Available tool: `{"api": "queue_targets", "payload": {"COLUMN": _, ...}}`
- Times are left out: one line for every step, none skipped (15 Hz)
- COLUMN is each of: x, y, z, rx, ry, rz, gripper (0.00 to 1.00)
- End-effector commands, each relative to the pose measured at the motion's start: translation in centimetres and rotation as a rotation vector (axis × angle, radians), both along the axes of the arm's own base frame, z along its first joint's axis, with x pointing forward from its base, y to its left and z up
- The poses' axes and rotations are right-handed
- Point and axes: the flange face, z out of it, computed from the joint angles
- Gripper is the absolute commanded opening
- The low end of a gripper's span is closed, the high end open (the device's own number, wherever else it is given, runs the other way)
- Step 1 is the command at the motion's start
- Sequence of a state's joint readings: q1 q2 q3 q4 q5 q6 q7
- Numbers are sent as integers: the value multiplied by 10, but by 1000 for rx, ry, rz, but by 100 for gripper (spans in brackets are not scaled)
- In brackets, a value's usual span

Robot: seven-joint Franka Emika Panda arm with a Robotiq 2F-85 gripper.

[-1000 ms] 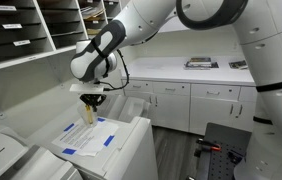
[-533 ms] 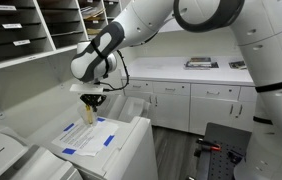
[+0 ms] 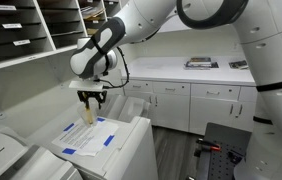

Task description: Move the cup forward

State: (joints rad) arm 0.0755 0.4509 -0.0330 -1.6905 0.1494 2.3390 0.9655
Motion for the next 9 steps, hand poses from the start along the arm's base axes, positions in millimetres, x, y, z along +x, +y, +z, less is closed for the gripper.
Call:
{"api": "queue_targets", "payload": {"x": -21, "y": 1, "z": 29, "rx": 12, "ry": -39, "rz": 22, "gripper": 97}}
{"api": "queue_targets", "payload": {"x": -28, "y": 1, "z": 39, "rx": 2, "ry": -35, "rz": 30, "gripper": 100}}
{"api": "queue_targets", "payload": {"x": -38, "y": 1, "z": 49, "rx": -12, "ry": -20, "rz": 43, "gripper": 100}}
{"api": "queue_targets", "payload": {"x": -47, "y": 1, "z": 58, "rx": -19, "ry": -4, "rz": 56, "gripper": 100}}
{"api": "queue_targets", "payload": {"x": -59, "y": 0, "z": 68, "rx": -44, "ry": 0, "rz": 72, "gripper": 100}}
{"api": "queue_targets", "payload": {"x": -69, "y": 0, "z": 77, "rx": -57, "ry": 0, "rz": 94, "gripper": 100}}
{"api": "queue_targets", "payload": {"x": -81, "y": -2, "z": 86, "rx": -78, "ry": -7, "rz": 113, "gripper": 100}}
{"api": "queue_targets", "payload": {"x": -92, "y": -3, "z": 94, "rx": -106, "ry": -16, "rz": 127, "gripper": 100}}
{"api": "queue_targets", "payload": {"x": -103, "y": -5, "z": 102, "rx": -132, "ry": -38, "rz": 155, "gripper": 100}}
